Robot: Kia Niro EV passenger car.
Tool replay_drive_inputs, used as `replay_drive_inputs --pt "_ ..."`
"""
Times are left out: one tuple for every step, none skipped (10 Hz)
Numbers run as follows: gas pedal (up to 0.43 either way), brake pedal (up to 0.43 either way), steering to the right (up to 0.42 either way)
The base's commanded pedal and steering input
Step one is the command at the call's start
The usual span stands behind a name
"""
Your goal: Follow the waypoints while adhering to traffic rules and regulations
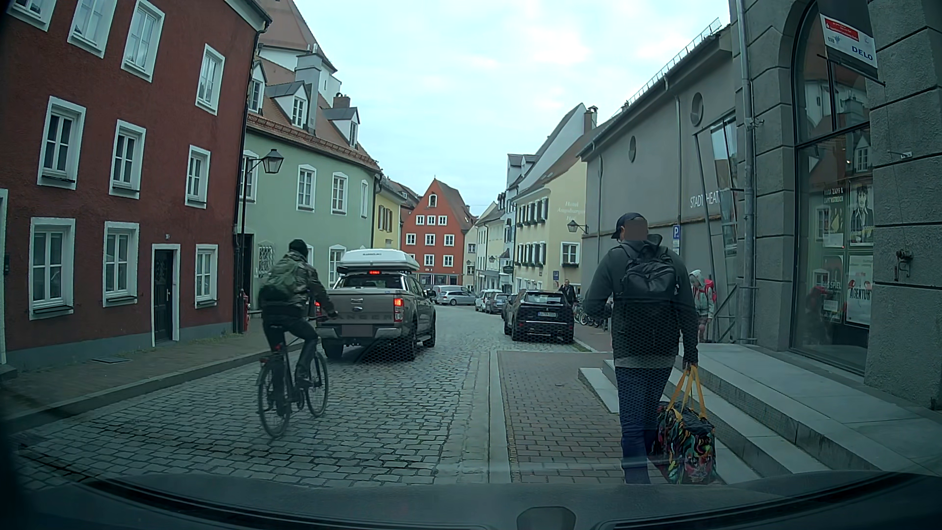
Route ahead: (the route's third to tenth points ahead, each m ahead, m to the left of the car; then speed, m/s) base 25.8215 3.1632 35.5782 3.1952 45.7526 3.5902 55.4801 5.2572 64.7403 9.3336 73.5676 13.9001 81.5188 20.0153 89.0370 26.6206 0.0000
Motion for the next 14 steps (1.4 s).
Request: replay_drive_inputs --pt "0.000 0.299 -0.217" --pt "0.000 0.299 -0.217" --pt "0.000 0.299 -0.217" --pt "0.000 0.299 -0.217" --pt "0.000 0.299 -0.217" --pt "0.000 0.299 -0.217" --pt "0.000 0.305 -0.217" --pt "0.000 0.305 -0.217" --pt "0.000 0.299 -0.217" --pt "0.000 0.299 -0.217" --pt "0.000 0.305 -0.217" --pt "0.000 0.305 -0.217" --pt "0.000 0.305 -0.217" --pt "0.000 0.305 -0.217"
